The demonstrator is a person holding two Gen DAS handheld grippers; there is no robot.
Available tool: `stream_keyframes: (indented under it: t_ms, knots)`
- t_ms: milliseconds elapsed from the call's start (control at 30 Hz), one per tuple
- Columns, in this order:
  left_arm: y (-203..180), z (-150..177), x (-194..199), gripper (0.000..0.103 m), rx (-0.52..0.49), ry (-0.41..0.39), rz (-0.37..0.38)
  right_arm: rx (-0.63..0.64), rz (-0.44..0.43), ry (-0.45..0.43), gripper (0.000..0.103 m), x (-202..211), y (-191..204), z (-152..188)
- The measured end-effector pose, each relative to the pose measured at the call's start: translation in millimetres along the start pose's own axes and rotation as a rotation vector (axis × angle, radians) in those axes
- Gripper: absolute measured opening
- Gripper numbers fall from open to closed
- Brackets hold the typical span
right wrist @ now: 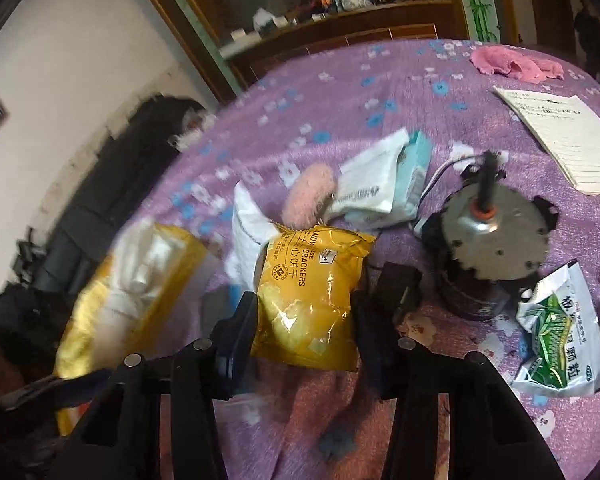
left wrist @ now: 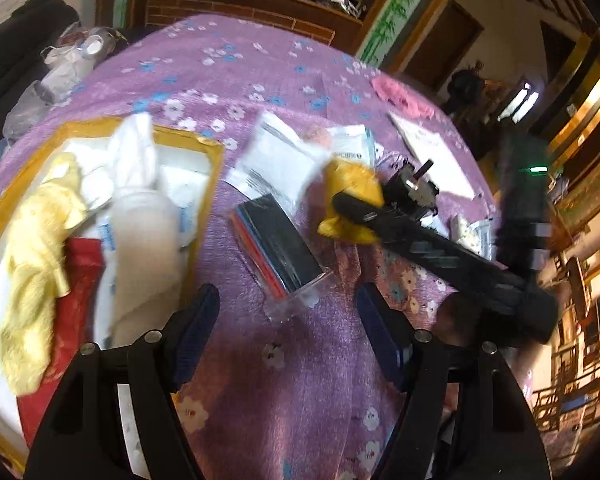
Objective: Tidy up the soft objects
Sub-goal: 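Grasp the yellow crackers bag with the right gripper while the left gripper grasps the black pouch, then lower the crackers bag and black pouch into the tray and open both grippers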
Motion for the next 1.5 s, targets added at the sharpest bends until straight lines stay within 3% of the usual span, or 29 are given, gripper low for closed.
stream_keyframes:
  t_ms: [133, 200, 367, 400, 433, 500, 567, 833, 967, 1100, 1233, 1333, 1500]
  knots:
    - [-5.7, 1.2, -24.8, 0.07, -0.007, 0.073, -0.02, -0.091, -0.083, -0.056, 0.046, 18.9, -10.9, -5.3]
    - [-13.5, -2.3, -32.1, 0.07, -0.034, 0.073, -0.034, -0.119, -0.094, -0.082, 0.046, 27.3, -17.0, -6.3]
    - [-19.4, -10.2, -68.4, 0.07, -0.12, 0.09, -0.163, -0.097, -0.083, -0.124, 0.046, 41.5, -15.6, -3.1]
    - [-17.9, -8.6, -77.3, 0.068, -0.14, 0.099, -0.197, -0.088, -0.073, -0.125, 0.046, 45.4, -19.5, -5.7]
    - [-18.2, -8.4, -79.4, 0.058, -0.165, 0.09, -0.229, -0.079, -0.057, -0.127, 0.046, 45.7, -20.0, -4.5]
    - [-20.3, -5.2, -77.0, 0.047, -0.186, 0.075, -0.232, -0.068, -0.043, -0.124, 0.046, 41.7, -15.7, -4.4]
    - [-20.6, -0.4, -69.0, 0.037, -0.152, 0.073, -0.182, -0.066, -0.037, -0.127, 0.046, 43.2, -15.5, -3.8]
    - [-30.1, 32.5, -1.0, 0.032, -0.098, 0.01, 0.022, -0.046, -0.059, -0.122, 0.046, 38.9, -7.7, -6.9]
    - [-31.1, 35.9, 25.9, 0.031, -0.068, -0.004, 0.065, -0.027, -0.089, -0.129, 0.046, 35.2, -4.6, -4.6]
    - [-24.2, 27.3, 70.0, 0.031, -0.053, -0.085, 0.088, 0.014, -0.091, -0.145, 0.046, 32.7, 1.2, 0.0]
    - [8.0, 13.0, 122.5, 0.031, -0.025, -0.182, 0.062, -0.022, -0.106, -0.124, 0.046, 47.7, 15.7, 12.8]
    - [47.1, 3.4, 150.5, 0.031, 0.024, -0.252, 0.016, -0.026, -0.18, -0.096, 0.046, 66.3, 50.3, 28.0]
    - [106.1, 3.5, 158.6, 0.031, 0.059, -0.28, -0.089, 0.085, -0.247, -0.03, 0.046, 79.5, 124.0, 55.1]
Point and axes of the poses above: each gripper's, at about its wrist camera, not at the fingertips, and x roughly against the way its jaws point, y to its left, z to its underside, the point moved 5 cm from there along -x, roughly the way its jaws point, and after that the axes turned 13 degrees about -y, right-handed, at the moved point
